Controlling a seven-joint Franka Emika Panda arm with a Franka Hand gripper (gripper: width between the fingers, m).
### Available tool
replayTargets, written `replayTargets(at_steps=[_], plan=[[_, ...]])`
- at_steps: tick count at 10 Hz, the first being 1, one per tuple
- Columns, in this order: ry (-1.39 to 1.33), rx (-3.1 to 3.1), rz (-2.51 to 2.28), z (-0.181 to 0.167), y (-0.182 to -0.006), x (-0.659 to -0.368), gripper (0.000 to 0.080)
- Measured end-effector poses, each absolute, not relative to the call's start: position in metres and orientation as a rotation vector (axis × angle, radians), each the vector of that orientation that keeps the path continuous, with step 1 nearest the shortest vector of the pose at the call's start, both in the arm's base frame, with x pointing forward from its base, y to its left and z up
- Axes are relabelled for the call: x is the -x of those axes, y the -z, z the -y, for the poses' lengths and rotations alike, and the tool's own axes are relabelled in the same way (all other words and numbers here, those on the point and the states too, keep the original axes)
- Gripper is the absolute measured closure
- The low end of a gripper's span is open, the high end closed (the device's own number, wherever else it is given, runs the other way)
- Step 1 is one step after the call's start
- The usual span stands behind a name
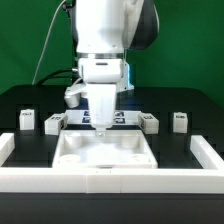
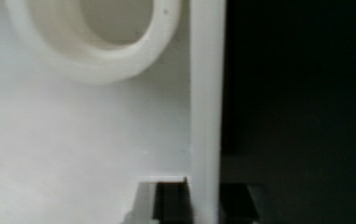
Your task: Assemble one leg
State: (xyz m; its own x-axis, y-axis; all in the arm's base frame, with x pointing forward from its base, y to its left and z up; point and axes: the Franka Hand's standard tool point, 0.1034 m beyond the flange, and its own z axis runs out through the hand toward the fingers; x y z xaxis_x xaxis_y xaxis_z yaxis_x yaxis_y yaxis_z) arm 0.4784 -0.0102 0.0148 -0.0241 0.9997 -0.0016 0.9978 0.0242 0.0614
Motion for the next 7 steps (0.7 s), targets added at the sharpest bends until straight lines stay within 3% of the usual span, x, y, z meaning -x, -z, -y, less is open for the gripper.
replayTargets(at_steps=[5, 7], plan=[[-0.105, -2.2, -2.196, -0.059, -0.015, -0.489, 0.0742], [-0.108, -2.23, -2.172, -0.066, -0.015, -0.49, 0.0742]])
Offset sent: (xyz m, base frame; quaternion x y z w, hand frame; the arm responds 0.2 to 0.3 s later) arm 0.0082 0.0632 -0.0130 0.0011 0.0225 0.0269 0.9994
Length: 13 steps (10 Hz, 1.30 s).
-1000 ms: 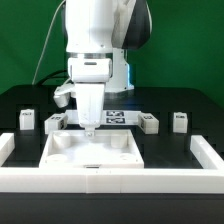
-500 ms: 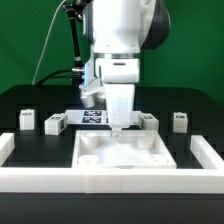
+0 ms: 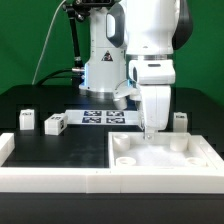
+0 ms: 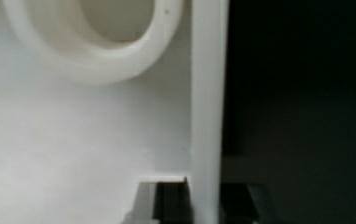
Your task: Assemble one leg
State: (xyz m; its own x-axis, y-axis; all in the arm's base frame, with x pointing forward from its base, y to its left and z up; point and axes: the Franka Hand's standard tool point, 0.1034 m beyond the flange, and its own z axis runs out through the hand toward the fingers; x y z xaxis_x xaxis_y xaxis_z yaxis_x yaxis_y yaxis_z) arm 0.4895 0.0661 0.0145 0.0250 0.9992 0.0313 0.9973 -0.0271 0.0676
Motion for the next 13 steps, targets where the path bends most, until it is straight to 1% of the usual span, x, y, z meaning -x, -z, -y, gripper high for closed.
replayTargets(at_steps=[3, 4, 5, 6, 7, 8, 9, 10, 13], plan=[[-0.099, -2.24, -2.166, -0.0655, -0.0144, -0.4893, 0.0742], [-0.099, -2.241, -2.165, -0.0652, -0.0144, -0.4893, 0.0635], [-0.099, -2.242, -2.164, -0.065, -0.0144, -0.4893, 0.0498], [-0.099, -2.242, -2.164, -0.0647, -0.0144, -0.4894, 0.0498], [-0.099, -2.242, -2.163, -0.0645, -0.0144, -0.4894, 0.0308], [-0.099, -2.243, -2.163, -0.0644, -0.0144, -0.4894, 0.0203], [-0.099, -2.243, -2.163, -0.0643, -0.0143, -0.4894, 0.0203], [-0.099, -2.243, -2.163, -0.0642, -0.0143, -0.4894, 0.0159], [-0.099, -2.244, -2.162, -0.064, -0.0143, -0.4895, 0.0151]])
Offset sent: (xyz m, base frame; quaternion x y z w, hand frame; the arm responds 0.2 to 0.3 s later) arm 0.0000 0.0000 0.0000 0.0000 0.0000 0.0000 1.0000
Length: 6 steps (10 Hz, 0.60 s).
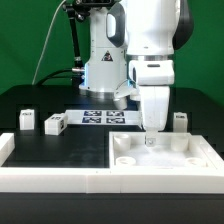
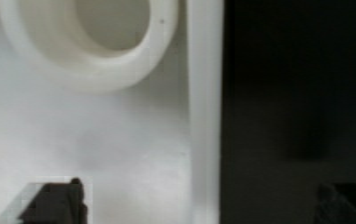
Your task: Assemble one leg
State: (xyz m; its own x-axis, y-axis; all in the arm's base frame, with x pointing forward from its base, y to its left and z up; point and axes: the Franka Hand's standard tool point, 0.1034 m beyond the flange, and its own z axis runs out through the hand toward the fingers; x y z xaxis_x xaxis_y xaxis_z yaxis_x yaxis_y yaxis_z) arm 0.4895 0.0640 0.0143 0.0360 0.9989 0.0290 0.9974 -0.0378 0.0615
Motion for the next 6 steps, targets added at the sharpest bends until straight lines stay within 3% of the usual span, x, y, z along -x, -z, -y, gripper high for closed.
replayTargets(at_steps=[2, 4, 6], plan=[[-0.1, -2.244, -2.161, -0.064, -0.015, -0.49, 0.0151], [-0.103, -2.321, -2.056, -0.075, -0.044, -0.484, 0.0151], [-0.063, -2.419, -1.945, -0.081, -0.061, -0.471, 0.0151]])
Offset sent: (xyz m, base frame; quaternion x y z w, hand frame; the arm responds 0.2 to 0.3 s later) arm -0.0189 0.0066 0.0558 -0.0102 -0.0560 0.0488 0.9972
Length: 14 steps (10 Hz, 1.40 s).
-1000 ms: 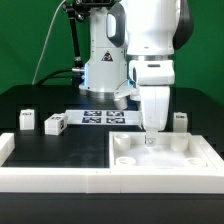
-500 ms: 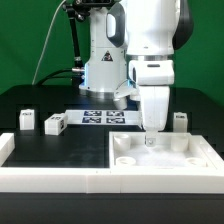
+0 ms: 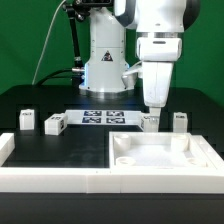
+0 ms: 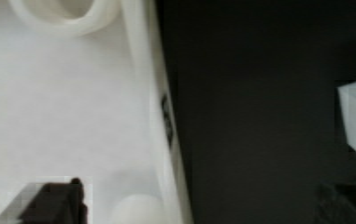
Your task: Assemble one leg
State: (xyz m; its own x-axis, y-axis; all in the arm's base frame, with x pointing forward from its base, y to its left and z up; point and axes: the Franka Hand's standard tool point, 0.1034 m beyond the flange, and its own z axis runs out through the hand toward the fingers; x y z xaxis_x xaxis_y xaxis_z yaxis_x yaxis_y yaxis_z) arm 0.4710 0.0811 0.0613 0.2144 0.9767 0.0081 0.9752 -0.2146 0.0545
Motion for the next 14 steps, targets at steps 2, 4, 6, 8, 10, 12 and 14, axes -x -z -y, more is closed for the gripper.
replayTargets(at_steps=[2, 4, 6, 8, 10, 12, 14], plan=[[-0.072, -2.454, -1.893, -0.084, -0.068, -0.464, 0.0151], [-0.072, -2.553, -1.766, -0.084, -0.066, -0.465, 0.0151], [-0.076, -2.72, -1.514, -0.086, -0.066, -0.463, 0.0151], [-0.072, -2.899, -1.162, -0.098, -0.066, -0.453, 0.0151], [-0.073, -3.002, -0.916, -0.1, -0.066, -0.453, 0.0151], [-0.071, -3.082, -0.669, -0.102, -0.066, -0.452, 0.0151], [-0.083, -3.157, -0.371, -0.108, -0.061, -0.446, 0.0151]])
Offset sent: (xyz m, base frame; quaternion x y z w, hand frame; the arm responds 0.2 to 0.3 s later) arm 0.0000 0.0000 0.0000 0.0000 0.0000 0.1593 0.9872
